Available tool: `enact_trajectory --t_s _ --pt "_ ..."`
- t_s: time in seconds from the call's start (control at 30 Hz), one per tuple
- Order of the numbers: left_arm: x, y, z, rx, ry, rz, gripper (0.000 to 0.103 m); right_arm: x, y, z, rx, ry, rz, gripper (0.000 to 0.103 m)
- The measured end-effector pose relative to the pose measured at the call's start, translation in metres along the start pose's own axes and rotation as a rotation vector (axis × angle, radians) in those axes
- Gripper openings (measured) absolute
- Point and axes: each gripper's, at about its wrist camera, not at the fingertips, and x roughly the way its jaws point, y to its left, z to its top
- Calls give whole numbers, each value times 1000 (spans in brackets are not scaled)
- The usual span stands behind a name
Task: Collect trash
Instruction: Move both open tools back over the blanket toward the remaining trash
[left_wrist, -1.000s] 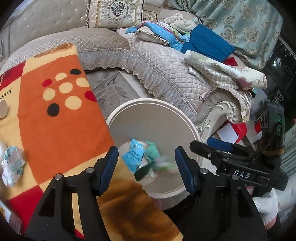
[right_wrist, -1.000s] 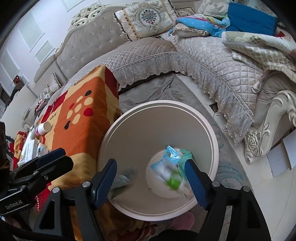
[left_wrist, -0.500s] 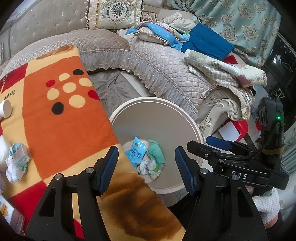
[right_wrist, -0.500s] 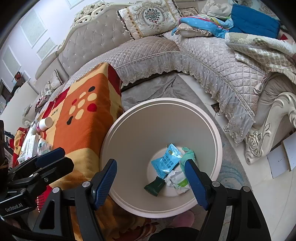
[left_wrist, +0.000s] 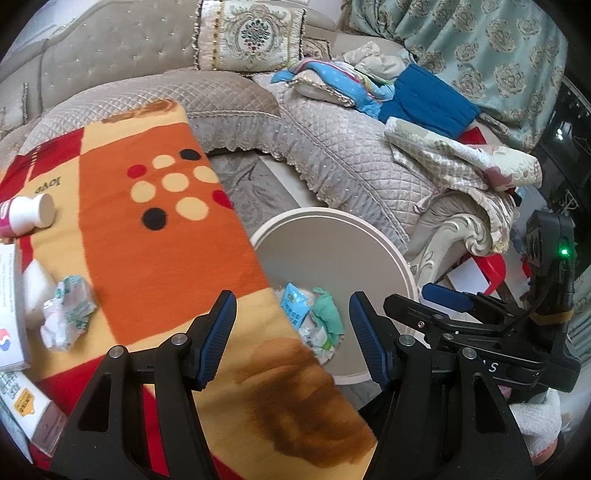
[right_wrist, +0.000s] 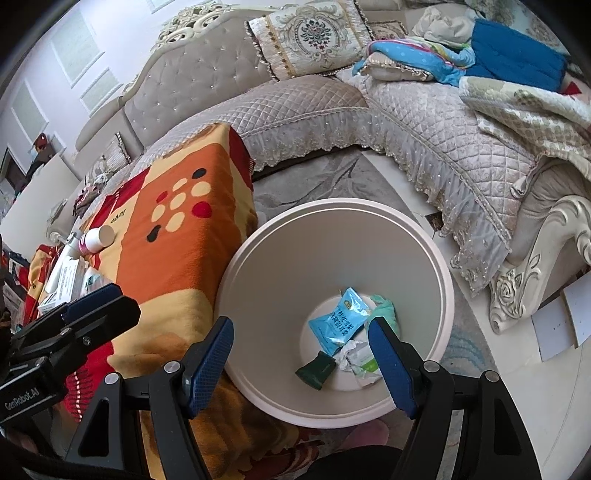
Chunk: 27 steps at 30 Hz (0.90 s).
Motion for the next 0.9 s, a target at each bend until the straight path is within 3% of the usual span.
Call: enact_trajectory --t_s 0.4,0.9 --pt "-27 33 -17 -36 -8 92 62 0 25 -3 -33 14 25 74" --pt "-77 83 -42 -114 -30 142 62 5 78 -7 -108 39 97 74"
